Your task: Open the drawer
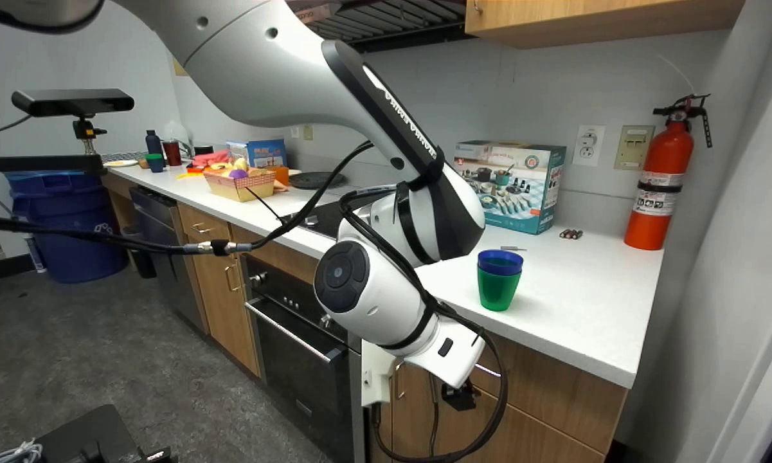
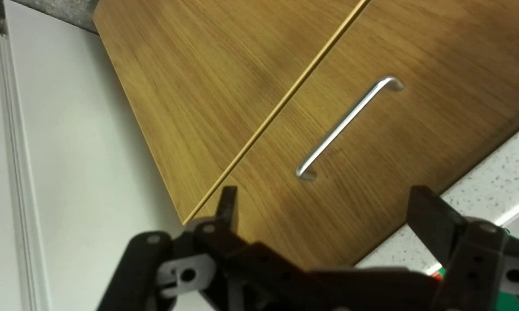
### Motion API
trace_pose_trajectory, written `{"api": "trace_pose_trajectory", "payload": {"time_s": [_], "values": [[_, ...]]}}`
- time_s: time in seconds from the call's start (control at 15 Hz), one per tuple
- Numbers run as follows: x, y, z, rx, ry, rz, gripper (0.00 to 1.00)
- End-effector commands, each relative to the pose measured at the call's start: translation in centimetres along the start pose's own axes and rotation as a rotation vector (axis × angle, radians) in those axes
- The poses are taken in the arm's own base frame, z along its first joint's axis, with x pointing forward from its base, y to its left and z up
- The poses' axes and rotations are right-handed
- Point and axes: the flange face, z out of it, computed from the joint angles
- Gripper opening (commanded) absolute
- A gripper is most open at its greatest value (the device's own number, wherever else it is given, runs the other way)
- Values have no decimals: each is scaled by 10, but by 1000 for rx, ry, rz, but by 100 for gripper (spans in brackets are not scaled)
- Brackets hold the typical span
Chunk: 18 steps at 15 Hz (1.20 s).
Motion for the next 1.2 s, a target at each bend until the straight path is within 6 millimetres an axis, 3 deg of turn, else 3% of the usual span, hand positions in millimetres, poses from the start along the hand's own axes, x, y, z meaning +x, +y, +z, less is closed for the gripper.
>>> {"api": "trace_pose_trajectory", "payload": {"time_s": [0.0,0.6,1.13], "values": [[-4,-14,25,-6,13,-46,100],[-30,-41,71,-55,38,-68,100],[-47,-35,73,-88,17,-60,100]]}}
